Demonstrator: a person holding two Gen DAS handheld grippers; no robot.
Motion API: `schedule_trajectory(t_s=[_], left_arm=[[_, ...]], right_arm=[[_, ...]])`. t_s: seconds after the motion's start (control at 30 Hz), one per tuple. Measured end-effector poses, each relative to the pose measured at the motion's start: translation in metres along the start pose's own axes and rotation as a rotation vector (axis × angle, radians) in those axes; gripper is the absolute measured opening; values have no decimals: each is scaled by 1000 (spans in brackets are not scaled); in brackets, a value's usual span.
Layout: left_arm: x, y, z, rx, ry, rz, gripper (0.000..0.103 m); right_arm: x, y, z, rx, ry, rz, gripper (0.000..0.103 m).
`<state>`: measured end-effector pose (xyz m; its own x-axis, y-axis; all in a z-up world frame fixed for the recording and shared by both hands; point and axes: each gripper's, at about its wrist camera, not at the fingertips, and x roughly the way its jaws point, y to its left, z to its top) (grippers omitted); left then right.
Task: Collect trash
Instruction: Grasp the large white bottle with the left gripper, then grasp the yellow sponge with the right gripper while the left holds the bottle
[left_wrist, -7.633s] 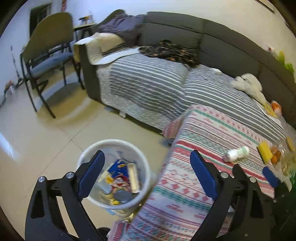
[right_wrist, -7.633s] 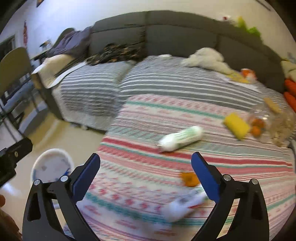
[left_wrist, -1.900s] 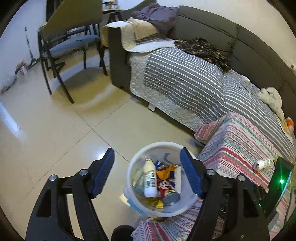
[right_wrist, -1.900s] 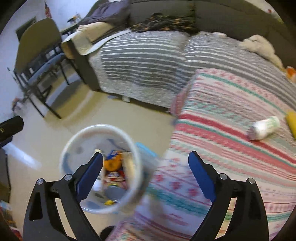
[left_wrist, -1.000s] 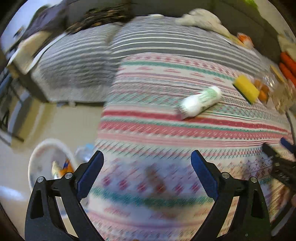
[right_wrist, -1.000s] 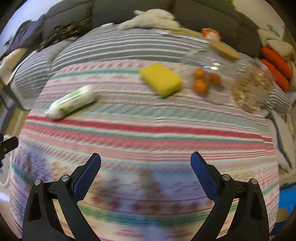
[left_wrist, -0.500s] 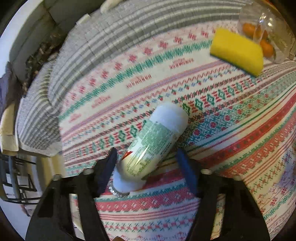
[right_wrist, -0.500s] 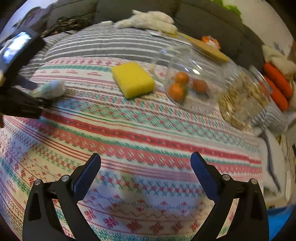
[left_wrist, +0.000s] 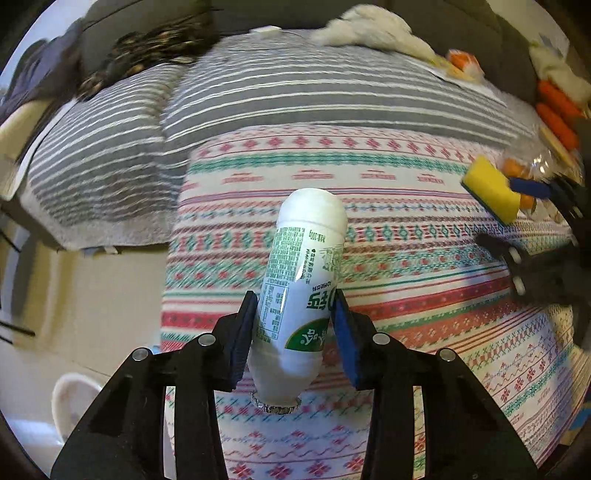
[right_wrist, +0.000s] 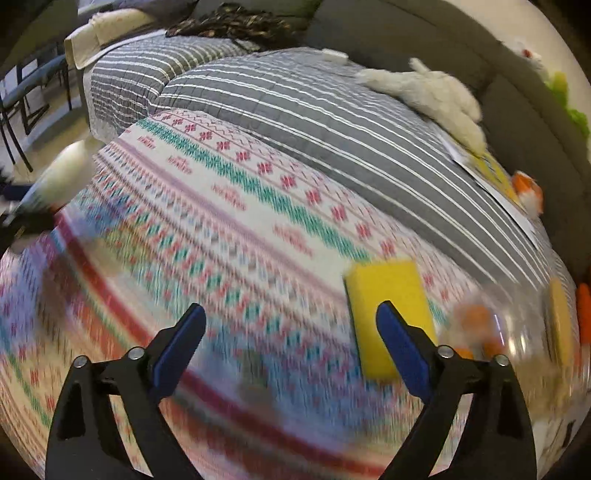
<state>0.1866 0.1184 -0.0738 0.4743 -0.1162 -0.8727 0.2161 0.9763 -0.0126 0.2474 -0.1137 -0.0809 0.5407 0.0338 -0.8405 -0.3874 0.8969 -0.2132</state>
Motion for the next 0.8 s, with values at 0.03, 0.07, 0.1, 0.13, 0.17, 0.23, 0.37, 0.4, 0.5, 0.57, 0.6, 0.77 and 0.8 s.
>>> schedule_trajectory(t_s=[0.03,0.07,0.1,0.13,0.17,0.23,0.37,0.4,0.5,0.57,0.6,0.77,0.8], left_arm=[[-3,-3,-3,-16,-12,-6,39],[-6,-5,-4,-24,-18,-11,39],[-5,-8,-3,-23,-19,-15,39],[-4,-10,-3,-8,-15,-12,39],[-3,-12,-3,11,-16,-5,39],[-5,-12,-4,24,-20,-9,39],[-3,-10,-6,24,-14,-7,39],[-1,-9,-6,23,-9,-7,39],[-2,-7,-9,25,-10,-6,39],[-2,-6,-10,24,-12,-5,39],[-2,-6,-10,22,-10,-5,39],[-3,-10,-12,30,-8,-1,39],[-3,-10,-12,31,-9,-1,39]], right_arm=[[7,-2,7,-9,11,8,87],[16,-4,15,-18,29,12,85],[22,-6,18,-20,40,10,82],[29,-9,20,-18,57,7,82],[35,-15,21,-12,71,4,81],[44,-25,20,-2,92,-3,81],[50,-34,21,-19,100,27,80],[49,-34,22,-27,100,29,80],[40,-37,22,-46,82,57,80],[35,-44,18,-22,76,85,80],[35,-48,17,-14,83,83,80],[46,-45,11,-9,95,71,80],[45,-44,9,-13,85,67,78]])
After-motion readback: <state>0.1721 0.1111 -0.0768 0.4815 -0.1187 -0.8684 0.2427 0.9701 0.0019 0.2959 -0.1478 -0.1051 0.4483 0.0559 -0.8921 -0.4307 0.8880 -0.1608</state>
